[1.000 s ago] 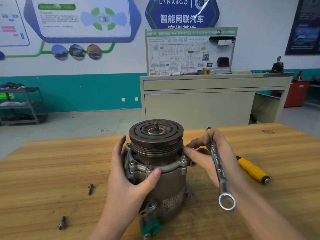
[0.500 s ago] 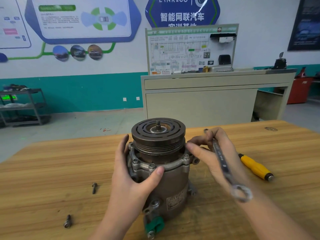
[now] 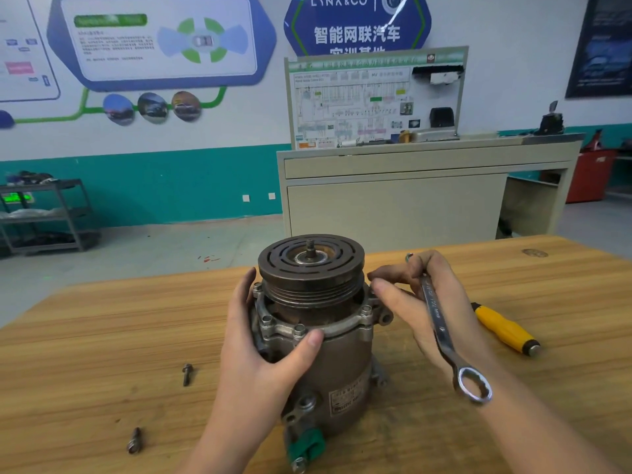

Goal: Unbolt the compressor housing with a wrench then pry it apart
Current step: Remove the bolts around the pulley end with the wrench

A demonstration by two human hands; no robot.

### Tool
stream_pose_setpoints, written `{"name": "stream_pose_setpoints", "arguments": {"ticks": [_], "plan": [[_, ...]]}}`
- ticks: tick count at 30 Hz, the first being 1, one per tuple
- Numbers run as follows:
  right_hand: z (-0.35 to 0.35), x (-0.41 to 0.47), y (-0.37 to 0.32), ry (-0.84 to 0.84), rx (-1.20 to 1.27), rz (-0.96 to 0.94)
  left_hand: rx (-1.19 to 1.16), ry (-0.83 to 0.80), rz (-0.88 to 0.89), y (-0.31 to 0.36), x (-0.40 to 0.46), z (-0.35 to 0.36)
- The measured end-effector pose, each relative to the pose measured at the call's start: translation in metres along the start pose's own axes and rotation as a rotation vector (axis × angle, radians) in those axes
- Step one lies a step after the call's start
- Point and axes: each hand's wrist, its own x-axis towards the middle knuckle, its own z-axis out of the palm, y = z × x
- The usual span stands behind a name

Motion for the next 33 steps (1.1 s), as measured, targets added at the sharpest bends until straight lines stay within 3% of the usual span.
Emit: {"name": "stream_pose_setpoints", "arguments": {"ticks": [28,33], "plan": [[0.0013,-0.0024,-0.0023,-0.035,-0.002,0.011,-0.019,0.012,0.065,0.0021,0.0015,0.0008],[0.0048,-0.0049,-0.0031,0.034,-0.006,-0.050,-0.010,0.006,0.066,0.0024,0.0012,-0.0001]]}}
